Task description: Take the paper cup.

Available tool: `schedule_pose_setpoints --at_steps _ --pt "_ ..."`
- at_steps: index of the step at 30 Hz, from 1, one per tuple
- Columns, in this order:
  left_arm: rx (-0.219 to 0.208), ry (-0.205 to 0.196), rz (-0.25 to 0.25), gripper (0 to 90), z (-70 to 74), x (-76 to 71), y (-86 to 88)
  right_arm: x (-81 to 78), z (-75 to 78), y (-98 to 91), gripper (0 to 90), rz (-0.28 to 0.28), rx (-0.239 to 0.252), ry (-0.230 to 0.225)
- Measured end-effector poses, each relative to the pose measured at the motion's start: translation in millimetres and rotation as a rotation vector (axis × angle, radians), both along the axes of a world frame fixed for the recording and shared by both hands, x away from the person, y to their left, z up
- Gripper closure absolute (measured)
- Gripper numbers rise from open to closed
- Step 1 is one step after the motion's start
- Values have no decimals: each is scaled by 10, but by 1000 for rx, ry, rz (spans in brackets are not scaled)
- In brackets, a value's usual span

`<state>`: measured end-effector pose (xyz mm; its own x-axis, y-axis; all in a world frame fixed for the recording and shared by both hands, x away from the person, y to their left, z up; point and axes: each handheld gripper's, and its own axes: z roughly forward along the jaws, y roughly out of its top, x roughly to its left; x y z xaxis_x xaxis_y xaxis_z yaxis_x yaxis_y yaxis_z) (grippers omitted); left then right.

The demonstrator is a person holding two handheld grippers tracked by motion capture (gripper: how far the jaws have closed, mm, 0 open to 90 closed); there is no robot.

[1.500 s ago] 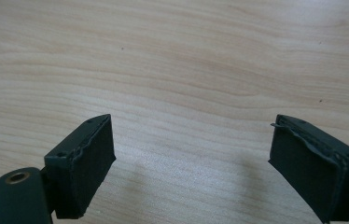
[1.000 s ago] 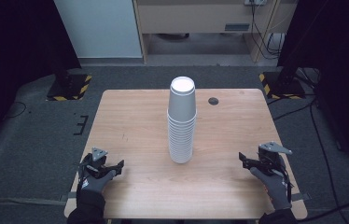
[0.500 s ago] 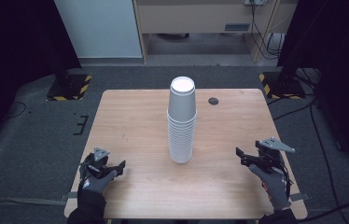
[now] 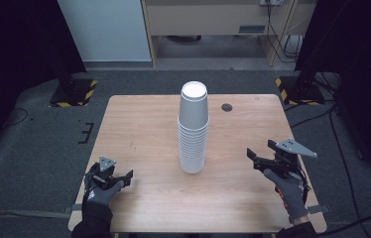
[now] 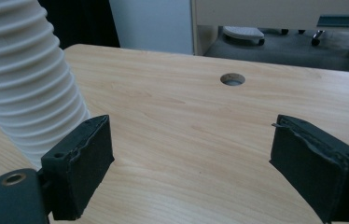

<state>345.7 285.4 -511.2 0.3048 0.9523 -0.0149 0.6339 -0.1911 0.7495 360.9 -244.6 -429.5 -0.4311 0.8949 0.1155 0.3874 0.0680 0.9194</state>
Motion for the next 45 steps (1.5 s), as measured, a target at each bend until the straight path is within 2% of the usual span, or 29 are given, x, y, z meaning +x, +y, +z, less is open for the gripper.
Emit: schedule_pose_setpoints --at_steps 8,12,14,26,34,45 --pt "0 -2 6 148 0 -3 20 12 231 53 131 18 38 -52" --pt "0 -3 5 148 2 -3 19 16 305 61 131 21 43 -65" --pt "-1 -4 3 148 2 -3 15 25 392 63 132 21 51 -83" --pt "-2 -8 1 147 5 -4 14 59 656 98 133 30 77 -130" --pt "0 -7 -1 147 2 -2 10 87 752 183 133 51 78 -145" --pt "-3 -13 1 148 10 -5 15 147 981 378 132 94 76 -177"
